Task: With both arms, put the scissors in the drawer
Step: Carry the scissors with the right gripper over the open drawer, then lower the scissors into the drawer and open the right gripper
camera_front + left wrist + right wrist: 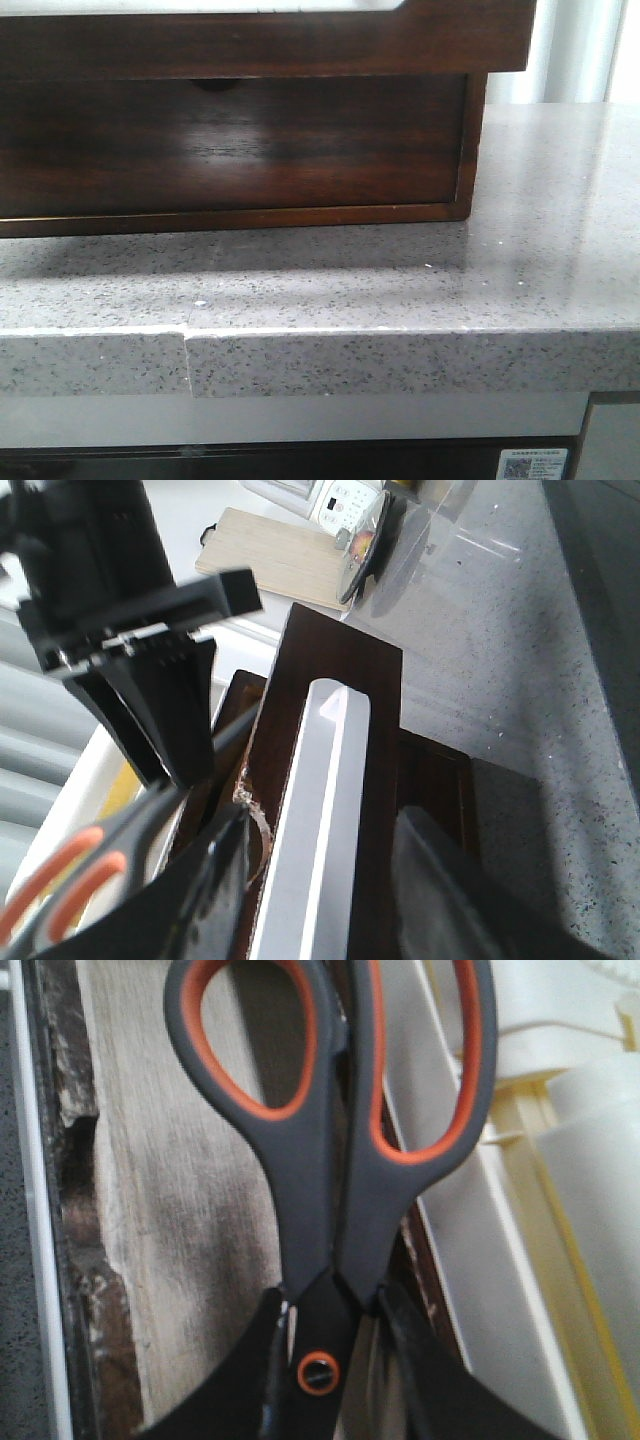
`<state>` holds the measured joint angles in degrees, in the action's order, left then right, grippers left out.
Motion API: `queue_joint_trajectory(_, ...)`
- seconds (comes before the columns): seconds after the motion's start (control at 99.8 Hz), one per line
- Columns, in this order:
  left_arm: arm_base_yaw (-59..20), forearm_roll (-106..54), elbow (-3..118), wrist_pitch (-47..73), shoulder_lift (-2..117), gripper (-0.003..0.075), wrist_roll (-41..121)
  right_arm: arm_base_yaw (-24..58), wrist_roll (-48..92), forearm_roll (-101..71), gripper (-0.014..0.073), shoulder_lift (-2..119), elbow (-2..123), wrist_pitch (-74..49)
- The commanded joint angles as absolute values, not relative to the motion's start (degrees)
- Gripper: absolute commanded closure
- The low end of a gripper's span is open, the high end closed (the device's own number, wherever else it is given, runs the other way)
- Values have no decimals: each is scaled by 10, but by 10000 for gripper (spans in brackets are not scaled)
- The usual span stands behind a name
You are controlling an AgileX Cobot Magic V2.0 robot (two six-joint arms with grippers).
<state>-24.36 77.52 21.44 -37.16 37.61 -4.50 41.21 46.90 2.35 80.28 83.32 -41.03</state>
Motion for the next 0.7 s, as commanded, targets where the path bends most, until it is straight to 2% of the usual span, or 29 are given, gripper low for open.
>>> queue_joint_trajectory(0.0,-247,731,230,-384,375,409,-54,418,473,44,655,798,854,-358)
queue_joint_trajectory(0.261,-247,731,230,-384,375,409,-54,423,473,35,638,811,854,-349)
queue_joint_trajectory(0.361,-247,731,230,-384,375,409,-54,423,473,34,515,811,854,-342)
queue_joint_trajectory(0.461,-247,731,230,-384,375,409,-54,423,473,34,335,811,854,-342)
queue_joint_trajectory(0.511,-247,731,230,-384,375,409,-54,423,473,34,271,811,854,-342)
queue_joint_trajectory(0.581,-247,731,230,-384,375,409,-54,423,473,36,235,811,854,-343)
queue_joint_trajectory(0.692,-247,731,230,-384,375,409,-54,423,473,36,237,811,854,-344)
